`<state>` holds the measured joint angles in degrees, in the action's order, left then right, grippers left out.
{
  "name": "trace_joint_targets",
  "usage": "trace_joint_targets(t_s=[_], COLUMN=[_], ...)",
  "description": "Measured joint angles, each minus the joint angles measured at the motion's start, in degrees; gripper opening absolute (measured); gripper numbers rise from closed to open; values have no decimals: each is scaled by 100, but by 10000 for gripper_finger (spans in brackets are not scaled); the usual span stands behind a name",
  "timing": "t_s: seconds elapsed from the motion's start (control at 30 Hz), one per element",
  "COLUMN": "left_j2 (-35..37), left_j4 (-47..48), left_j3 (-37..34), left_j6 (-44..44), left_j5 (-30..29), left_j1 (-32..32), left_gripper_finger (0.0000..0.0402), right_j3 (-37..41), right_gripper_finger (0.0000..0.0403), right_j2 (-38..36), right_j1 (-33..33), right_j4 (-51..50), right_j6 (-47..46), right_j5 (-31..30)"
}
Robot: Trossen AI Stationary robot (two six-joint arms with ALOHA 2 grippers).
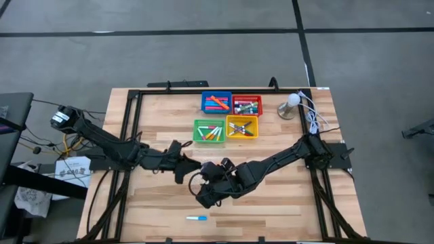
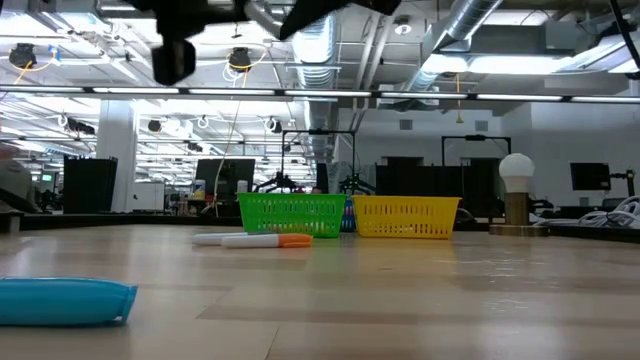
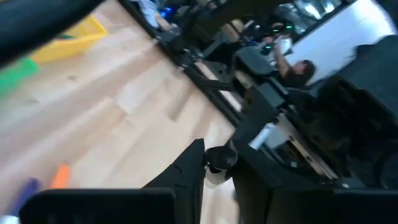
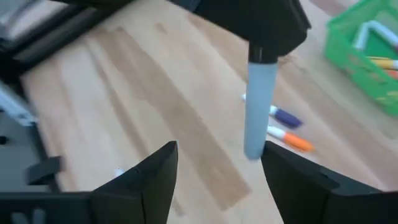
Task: Pick & Place Markers
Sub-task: Put the black mini marker into the green bin, then put the blue mini marker into the green bin
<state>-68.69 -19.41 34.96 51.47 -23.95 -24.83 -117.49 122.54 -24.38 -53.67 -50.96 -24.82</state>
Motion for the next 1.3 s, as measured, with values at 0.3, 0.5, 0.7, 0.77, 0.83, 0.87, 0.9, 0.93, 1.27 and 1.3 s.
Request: trace_joint_targets(t_s=[0.3,0.5,0.7,0.77,0.83,0.87,0.9,0.93,1.27,1.3], left_j2=[0,-150,-707,-1040,-1394,-1545,-1683,-1778,-2155,-2155], left_j4=[715,779,485,-184,-961,-1232,-1394,-1399,-1255,-1247], left_j3=[0,0,-8,-9,-4,-2,0,-1,-7,-7], left_j6=[-936,-1347,-1553,-1699,-1670,-1627,-1560,-1487,-1292,-1198], left_j5=[44,710,1362,1681,2174,2410,2600,2733,3103,3107], left_j1=[1550,2787,3657,3820,4007,4083,4143,4204,4260,4259], left_gripper_finger=[67,67,67,67,67,67,67,68,124,132], right_j3=[2,2,112,187,344,440,534,612,966,968], right_gripper_finger=[221,221,214,211,208,207,205,202,179,178], right_j2=[2,3,6,7,27,41,53,55,9,9], right_j1=[332,693,1179,1339,1495,1562,1625,1685,2005,2007], right_j4=[-942,-1461,-1589,-1515,-1365,-1383,-1416,-1430,-1630,-1628], right_j6=[433,1472,2587,2742,2745,2745,2751,2794,3641,3658], right_j5=[418,509,472,450,414,405,410,411,378,382])
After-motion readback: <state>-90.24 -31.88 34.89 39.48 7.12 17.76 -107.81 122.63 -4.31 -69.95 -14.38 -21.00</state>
